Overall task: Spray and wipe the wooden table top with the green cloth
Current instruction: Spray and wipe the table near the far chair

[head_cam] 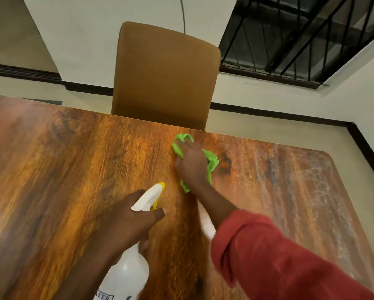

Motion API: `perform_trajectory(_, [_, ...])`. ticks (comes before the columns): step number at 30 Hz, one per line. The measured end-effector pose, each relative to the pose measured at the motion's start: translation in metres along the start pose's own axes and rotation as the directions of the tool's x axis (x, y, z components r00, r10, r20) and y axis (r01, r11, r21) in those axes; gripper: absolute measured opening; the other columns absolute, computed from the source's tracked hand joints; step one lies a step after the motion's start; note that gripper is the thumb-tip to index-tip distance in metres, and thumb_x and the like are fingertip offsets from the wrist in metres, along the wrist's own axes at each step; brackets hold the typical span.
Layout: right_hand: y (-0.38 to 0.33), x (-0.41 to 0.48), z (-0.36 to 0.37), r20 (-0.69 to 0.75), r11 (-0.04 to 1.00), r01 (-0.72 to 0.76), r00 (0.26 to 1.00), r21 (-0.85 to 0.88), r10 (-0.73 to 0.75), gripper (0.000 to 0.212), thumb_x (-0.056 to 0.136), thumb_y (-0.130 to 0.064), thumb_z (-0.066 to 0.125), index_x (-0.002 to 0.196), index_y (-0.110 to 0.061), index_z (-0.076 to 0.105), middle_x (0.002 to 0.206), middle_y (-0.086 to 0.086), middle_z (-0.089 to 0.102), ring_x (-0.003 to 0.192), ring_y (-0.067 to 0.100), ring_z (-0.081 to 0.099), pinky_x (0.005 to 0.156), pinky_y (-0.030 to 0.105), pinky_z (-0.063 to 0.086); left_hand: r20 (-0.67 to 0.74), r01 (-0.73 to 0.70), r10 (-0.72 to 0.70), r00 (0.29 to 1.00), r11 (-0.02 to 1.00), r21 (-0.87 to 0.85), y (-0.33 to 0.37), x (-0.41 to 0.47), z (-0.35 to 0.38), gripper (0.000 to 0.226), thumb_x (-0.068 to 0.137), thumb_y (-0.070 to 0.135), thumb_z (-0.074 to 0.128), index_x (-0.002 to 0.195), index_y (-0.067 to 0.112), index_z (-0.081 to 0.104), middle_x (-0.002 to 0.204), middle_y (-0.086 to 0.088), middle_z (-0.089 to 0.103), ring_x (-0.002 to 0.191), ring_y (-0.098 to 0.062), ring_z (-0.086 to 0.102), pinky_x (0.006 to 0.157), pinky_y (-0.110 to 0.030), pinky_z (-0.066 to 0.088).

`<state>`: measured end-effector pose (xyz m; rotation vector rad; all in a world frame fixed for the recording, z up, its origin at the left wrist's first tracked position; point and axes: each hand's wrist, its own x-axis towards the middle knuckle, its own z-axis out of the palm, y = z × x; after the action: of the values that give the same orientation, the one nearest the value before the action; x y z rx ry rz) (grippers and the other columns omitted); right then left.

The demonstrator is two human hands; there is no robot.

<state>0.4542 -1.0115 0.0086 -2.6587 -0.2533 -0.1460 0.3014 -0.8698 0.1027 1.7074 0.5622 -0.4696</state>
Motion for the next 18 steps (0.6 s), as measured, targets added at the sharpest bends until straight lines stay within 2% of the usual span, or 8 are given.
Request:
perform_trajectory(4, [0.002, -0.063, -0.009, 0.011, 0.992, 0.128, 0.992, -0.004, -0.128, 0.049, 0.075, -0.011, 0.064, 0.124, -0.018, 0.063, 0.128, 0.006, 0.060, 0.118, 0.028, 0.053, 0.097, 0.041, 0.043, 0.026, -0.016, 0.017, 1.000, 0.999, -0.035, 0.008, -0.005, 0.007, 0.053, 0.080, 0.030, 0.075, 0.126, 0.043, 0.053, 0.086, -0.007, 0.069, 0.041, -0.021, 0.055, 0.051, -0.031, 0.049])
perform_trajectory(6, [0.009, -0.064, -0.018, -0.027, 0.996, 0.088, 0.996, -0.029, -0.089, 0.049, 0.076, -0.015, 0.062, 0.124, -0.020, 0.062, 0.129, 0.005, 0.059, 0.120, 0.027, 0.052, 0.097, 0.041, 0.043, 0.048, -0.043, 0.045, 0.998, 0.999, -0.030, 0.010, -0.008, 0.010, 0.058, 0.080, 0.030, 0.076, 0.131, 0.043, 0.051, 0.088, -0.008, 0.068, 0.041, -0.021, 0.055, 0.051, -0.032, 0.050])
perform_trajectory(8, [0.010, -0.060, -0.023, -0.052, 0.999, -0.017, 0.999, -0.051, 0.014, 0.049, 0.078, -0.020, 0.059, 0.127, -0.020, 0.059, 0.133, 0.006, 0.056, 0.123, 0.028, 0.048, 0.100, 0.042, 0.040, 0.053, -0.053, 0.054, 0.997, 0.998, -0.020, 0.008, -0.014, 0.012, 0.059, 0.080, 0.030, 0.076, 0.132, 0.042, 0.050, 0.089, -0.008, 0.067, 0.042, -0.019, 0.054, 0.050, -0.031, 0.049])
perform_trajectory(10, [0.002, -0.073, -0.020, -0.056, 0.999, -0.026, 0.998, -0.045, 0.023, 0.049, 0.076, -0.017, 0.062, 0.125, -0.019, 0.061, 0.129, 0.007, 0.058, 0.119, 0.028, 0.050, 0.096, 0.040, 0.042, 0.041, -0.043, 0.043, 0.998, 0.999, 0.004, 0.000, -0.020, 0.012, 0.058, 0.080, 0.031, 0.075, 0.132, 0.042, 0.050, 0.093, -0.004, 0.067, 0.045, -0.017, 0.056, 0.049, -0.031, 0.049])
perform_trajectory(12, [-0.004, -0.106, -0.014, -0.047, 0.999, 0.047, 0.998, -0.011, -0.047, 0.046, 0.074, -0.014, 0.066, 0.119, -0.017, 0.065, 0.121, 0.006, 0.063, 0.109, 0.028, 0.056, 0.085, 0.037, 0.047, 0.050, -0.042, 0.040, 0.998, 0.999, 0.034, -0.006, -0.027, 0.015, 0.057, 0.080, 0.034, 0.075, 0.131, 0.041, 0.052, 0.095, 0.001, 0.070, 0.050, -0.019, 0.059, 0.051, -0.033, 0.051])
perform_trajectory(13, [-0.006, -0.127, -0.015, -0.040, 0.995, 0.098, 0.994, 0.020, -0.097, 0.041, 0.075, -0.016, 0.065, 0.116, -0.017, 0.066, 0.117, 0.006, 0.064, 0.105, 0.028, 0.057, 0.081, 0.036, 0.047, 0.054, -0.040, 0.039, 0.998, 0.999, 0.034, -0.009, -0.030, 0.019, 0.055, 0.079, 0.034, 0.076, 0.130, 0.039, 0.054, 0.086, 0.002, 0.070, 0.049, -0.019, 0.057, 0.051, -0.032, 0.049])
perform_trajectory(15, [-0.001, -0.171, -0.026, -0.036, 0.977, 0.188, 0.982, 0.100, -0.185, 0.034, 0.080, -0.023, 0.058, 0.112, -0.015, 0.067, 0.114, 0.005, 0.065, 0.102, 0.026, 0.057, 0.082, 0.037, 0.046, 0.050, -0.029, 0.027, 0.998, 0.999, 0.037, -0.015, -0.042, 0.029, 0.051, 0.078, 0.034, 0.077, 0.126, 0.033, 0.058, 0.070, 0.000, 0.066, 0.046, -0.018, 0.054, 0.052, -0.031, 0.046])
perform_trajectory(18, [0.008, -0.206, -0.042, -0.009, 0.953, 0.203, 0.979, 0.224, -0.206, 0.036, 0.077, -0.021, 0.053, 0.108, -0.015, 0.069, 0.110, 0.003, 0.068, 0.099, 0.021, 0.056, 0.083, 0.032, 0.043, 0.064, -0.027, 0.025, 0.998, 0.999, 0.037, -0.018, -0.063, 0.044, 0.051, 0.078, 0.033, 0.078, 0.125, 0.037, 0.059, 0.075, 0.000, 0.064, 0.049, -0.015, 0.055, 0.058, -0.031, 0.046])
